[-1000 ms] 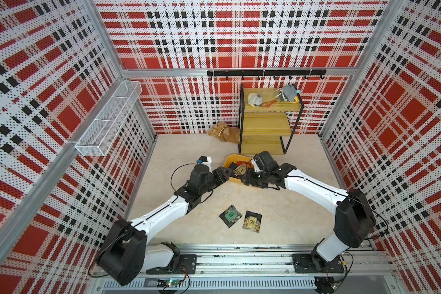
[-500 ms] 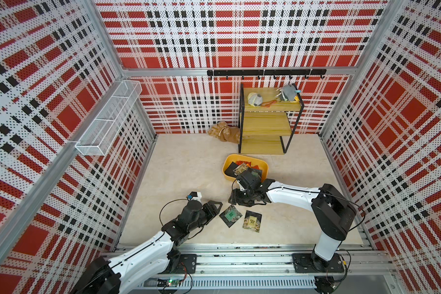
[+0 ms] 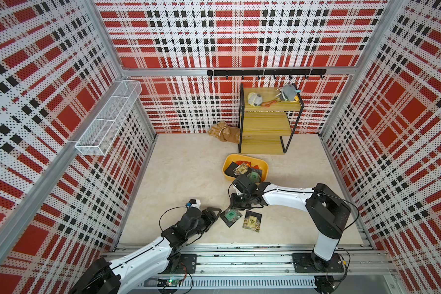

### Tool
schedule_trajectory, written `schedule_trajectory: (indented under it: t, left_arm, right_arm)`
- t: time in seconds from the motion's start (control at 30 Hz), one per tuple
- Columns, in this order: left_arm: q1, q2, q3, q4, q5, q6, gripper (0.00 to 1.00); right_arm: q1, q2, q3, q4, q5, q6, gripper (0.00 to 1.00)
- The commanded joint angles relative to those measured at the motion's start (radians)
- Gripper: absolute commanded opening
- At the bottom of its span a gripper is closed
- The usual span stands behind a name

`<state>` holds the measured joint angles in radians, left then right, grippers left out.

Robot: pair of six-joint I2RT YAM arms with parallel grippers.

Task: Put the tea bags into the storage box
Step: Pick up the tea bag from the center of the board.

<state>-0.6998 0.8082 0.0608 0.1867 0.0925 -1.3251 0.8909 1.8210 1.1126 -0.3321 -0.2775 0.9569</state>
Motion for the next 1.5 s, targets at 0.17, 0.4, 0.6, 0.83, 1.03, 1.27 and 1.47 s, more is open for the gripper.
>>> schedule_trajectory:
  t: [0.17,0.4,0.6,0.83,1.03,1.27,1.47]
  left_arm:
    - [-0.049,0.041,-0.017,0.055,-0.017,-0.037,0.67]
    - [-0.052,0.099,-0.024,0.097,-0.015,-0.033,0.67]
    - [-0.049,0.193,-0.019,0.172,-0.009,-0.021,0.67]
    - [-0.045,0.229,-0.011,0.204,-0.008,-0.012,0.62]
    - [-0.040,0.209,-0.016,0.203,-0.013,-0.011,0.47]
    - [-0.035,0.238,0.006,0.224,-0.011,-0.002,0.40]
    - [-0.035,0.256,0.019,0.227,-0.004,0.005,0.28]
  right_arm:
    - [0.003,0.059,-0.011,0.010,-0.018,-0.006,0.00]
    - [0.003,0.103,-0.010,0.011,-0.026,-0.010,0.00]
    - [0.003,0.123,-0.007,0.012,-0.034,-0.013,0.00]
    - [0.002,0.139,0.005,-0.001,-0.037,-0.021,0.00]
    - [-0.004,0.129,0.012,0.007,-0.037,-0.021,0.00]
    - [-0.004,0.132,0.016,0.006,-0.045,-0.027,0.00]
    - [-0.007,0.118,0.024,0.002,-0.043,-0.032,0.00]
